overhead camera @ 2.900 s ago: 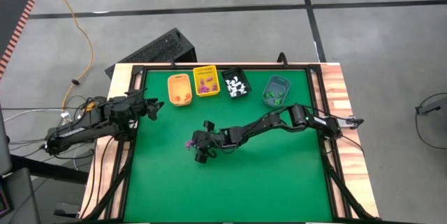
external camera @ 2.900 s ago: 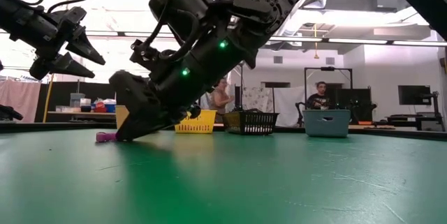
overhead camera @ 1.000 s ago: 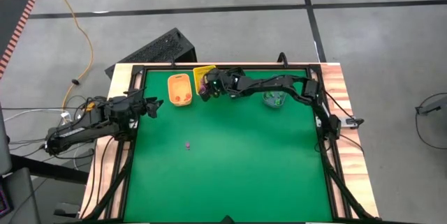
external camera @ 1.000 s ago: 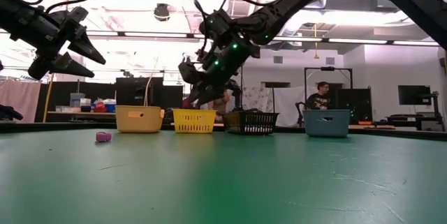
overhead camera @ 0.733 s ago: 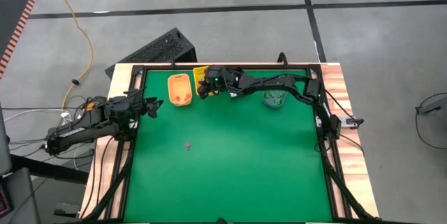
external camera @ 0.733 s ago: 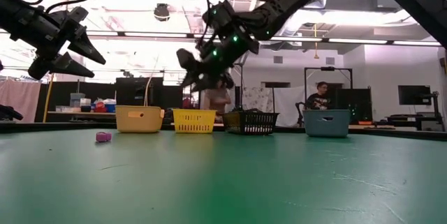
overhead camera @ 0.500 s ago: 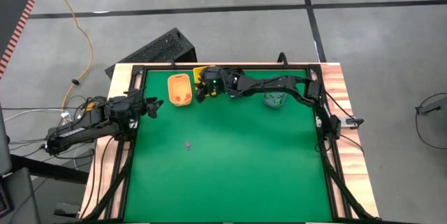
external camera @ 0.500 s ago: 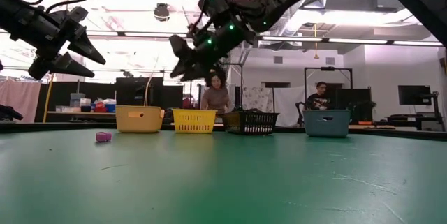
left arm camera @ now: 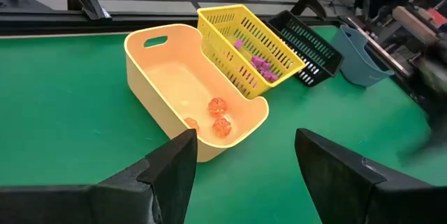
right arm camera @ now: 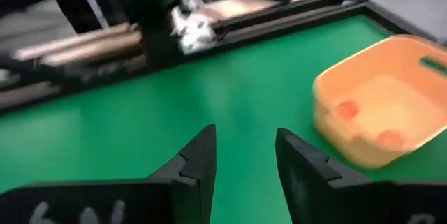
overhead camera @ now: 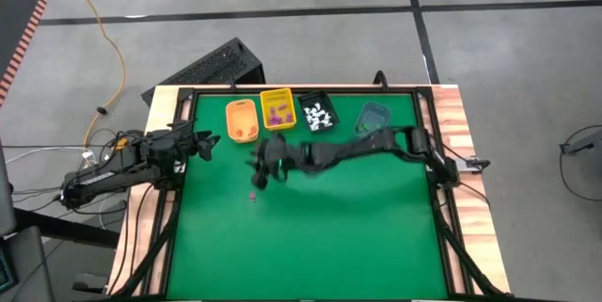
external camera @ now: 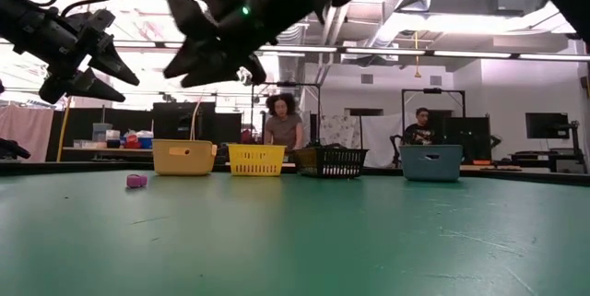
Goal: Sort Halloween decoration
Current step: Put the pink skeleton toy into the yellow bin
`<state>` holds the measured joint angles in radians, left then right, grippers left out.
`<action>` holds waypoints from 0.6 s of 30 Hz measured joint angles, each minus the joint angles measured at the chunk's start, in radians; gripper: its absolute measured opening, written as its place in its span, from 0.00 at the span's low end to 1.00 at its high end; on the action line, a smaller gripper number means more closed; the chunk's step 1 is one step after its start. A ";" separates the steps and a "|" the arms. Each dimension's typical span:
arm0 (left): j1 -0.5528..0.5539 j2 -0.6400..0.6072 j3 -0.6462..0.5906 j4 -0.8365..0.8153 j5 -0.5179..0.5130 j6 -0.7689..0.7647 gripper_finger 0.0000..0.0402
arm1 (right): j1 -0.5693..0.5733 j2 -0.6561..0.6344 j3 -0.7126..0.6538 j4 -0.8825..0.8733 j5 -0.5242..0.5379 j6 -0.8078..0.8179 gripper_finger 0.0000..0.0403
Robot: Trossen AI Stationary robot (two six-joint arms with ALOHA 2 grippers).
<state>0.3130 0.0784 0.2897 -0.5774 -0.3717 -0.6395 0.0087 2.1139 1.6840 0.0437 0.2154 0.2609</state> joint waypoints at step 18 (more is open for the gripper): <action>0.000 0.000 0.000 0.004 0.004 0.007 0.58 | 0.267 0.220 0.054 0.132 0.521 0.181 0.35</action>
<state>0.3126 0.0784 0.2897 -0.5735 -0.3681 -0.6323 0.2762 2.3342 1.7385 0.1756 0.7360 0.4415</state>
